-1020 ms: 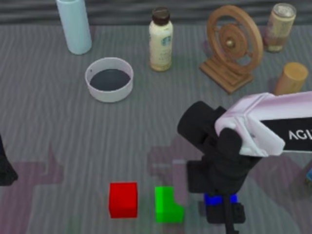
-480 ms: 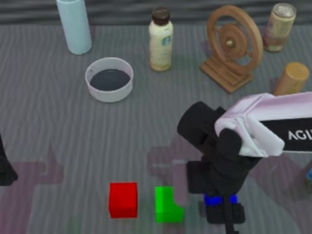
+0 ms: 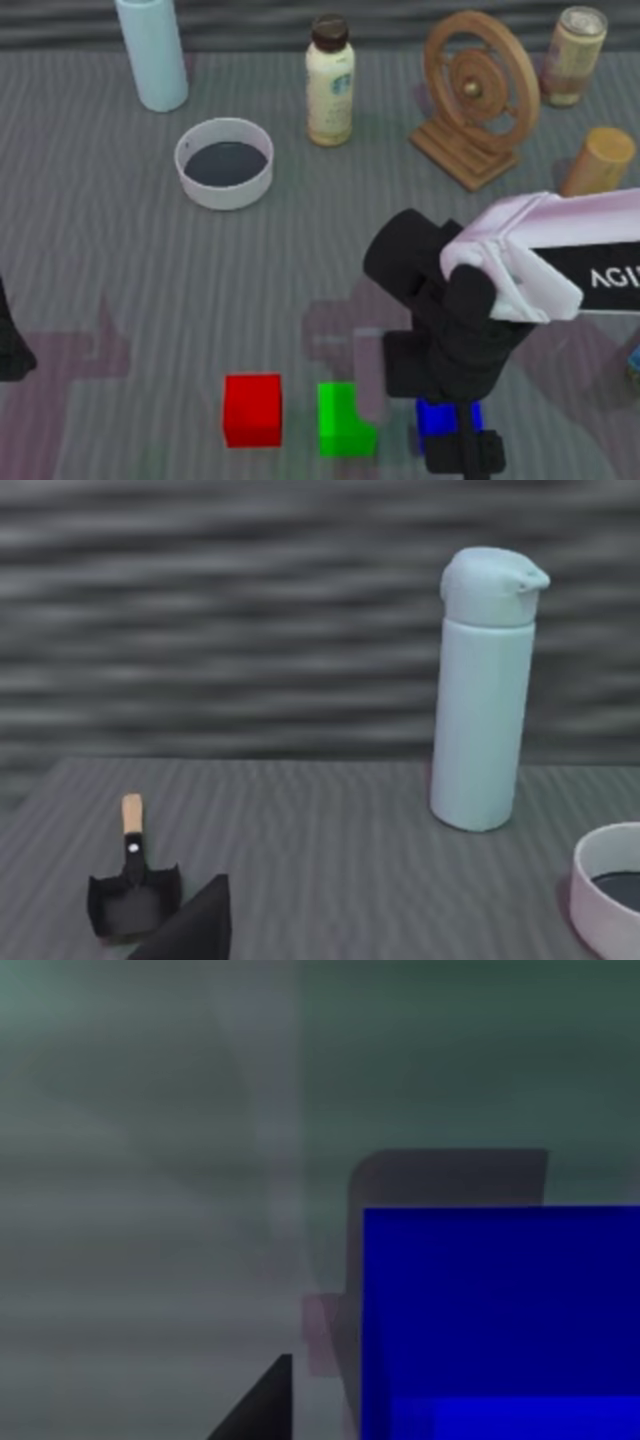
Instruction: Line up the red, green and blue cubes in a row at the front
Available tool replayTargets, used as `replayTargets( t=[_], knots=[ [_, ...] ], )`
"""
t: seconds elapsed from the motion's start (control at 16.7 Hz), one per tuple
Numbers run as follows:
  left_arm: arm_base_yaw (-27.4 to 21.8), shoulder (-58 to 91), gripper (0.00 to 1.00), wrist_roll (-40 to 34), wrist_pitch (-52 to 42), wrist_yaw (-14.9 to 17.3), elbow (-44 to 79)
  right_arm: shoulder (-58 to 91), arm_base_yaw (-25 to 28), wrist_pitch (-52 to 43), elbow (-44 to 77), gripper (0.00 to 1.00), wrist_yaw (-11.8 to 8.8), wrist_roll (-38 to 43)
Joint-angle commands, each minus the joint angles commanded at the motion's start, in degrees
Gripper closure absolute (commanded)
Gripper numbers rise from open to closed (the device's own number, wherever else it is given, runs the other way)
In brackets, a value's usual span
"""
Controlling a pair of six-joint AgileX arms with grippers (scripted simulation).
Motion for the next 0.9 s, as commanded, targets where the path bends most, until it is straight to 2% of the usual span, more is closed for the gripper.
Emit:
replayTargets(
  t=[0.54,0.9],
  knots=[
    [0.0,0.0,0.0,0.0,0.0,0.0,0.0,-0.1,0.0,-0.2,0.1,0.0,0.0,0.0],
    [0.0,0.0,0.0,0.0,0.0,0.0,0.0,-4.5,0.2,-10.4,5.7,0.0,0.0,-0.2]
  ],
)
